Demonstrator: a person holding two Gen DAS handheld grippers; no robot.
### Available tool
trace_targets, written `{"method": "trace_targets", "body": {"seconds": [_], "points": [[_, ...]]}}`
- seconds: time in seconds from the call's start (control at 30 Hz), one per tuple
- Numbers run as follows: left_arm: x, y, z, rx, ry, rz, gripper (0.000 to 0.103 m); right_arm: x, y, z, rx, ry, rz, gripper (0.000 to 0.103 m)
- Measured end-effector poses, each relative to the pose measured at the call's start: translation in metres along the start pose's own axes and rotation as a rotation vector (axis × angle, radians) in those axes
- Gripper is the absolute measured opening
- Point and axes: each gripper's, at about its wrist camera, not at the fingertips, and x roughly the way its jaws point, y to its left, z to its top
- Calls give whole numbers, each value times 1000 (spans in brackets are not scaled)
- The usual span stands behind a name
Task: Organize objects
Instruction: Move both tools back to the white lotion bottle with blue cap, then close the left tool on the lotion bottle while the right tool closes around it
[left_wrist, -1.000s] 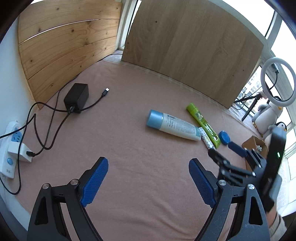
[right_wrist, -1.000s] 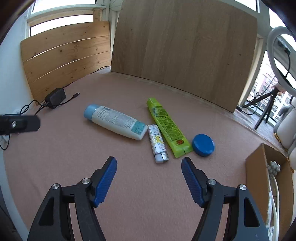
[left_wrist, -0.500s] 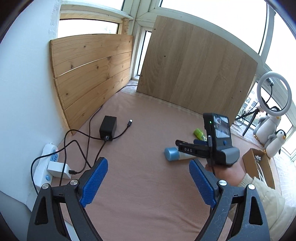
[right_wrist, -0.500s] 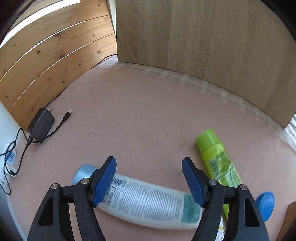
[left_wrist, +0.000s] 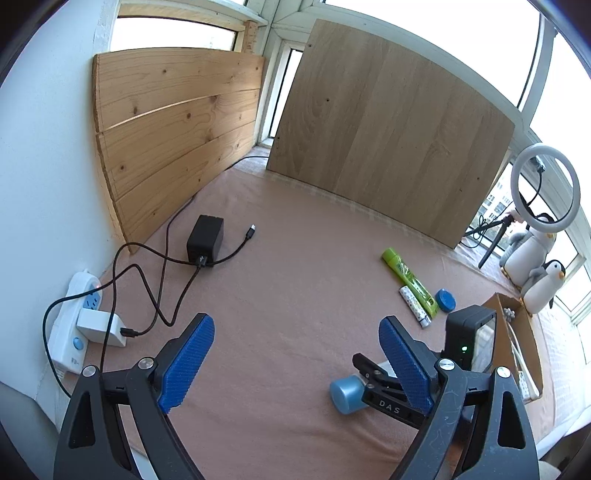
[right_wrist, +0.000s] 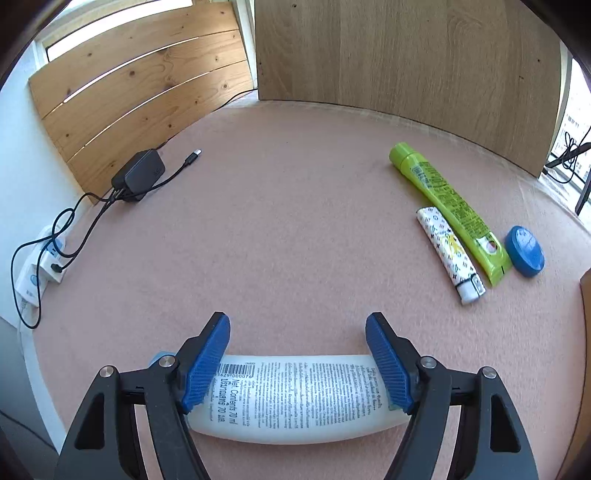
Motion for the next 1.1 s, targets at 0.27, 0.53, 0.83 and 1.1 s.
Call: {"method": "trace_targets", "body": {"seconds": [0.27,0.53,0.83,1.1], "points": [[37,19,-52,-55,193,9,93,-30,-27,-10,-118,-61,-87,73],[76,1,-86,-40,324,-15,93,-15,-53,-19,-137,13,-59,73],[99,-11,-87,-17,333,-17,93,-61,-39,-88,-76,-6,-83,77],[116,-48,-71,13,360,-67,93,-81,21,-117,-243,-70,-22,77]]}}
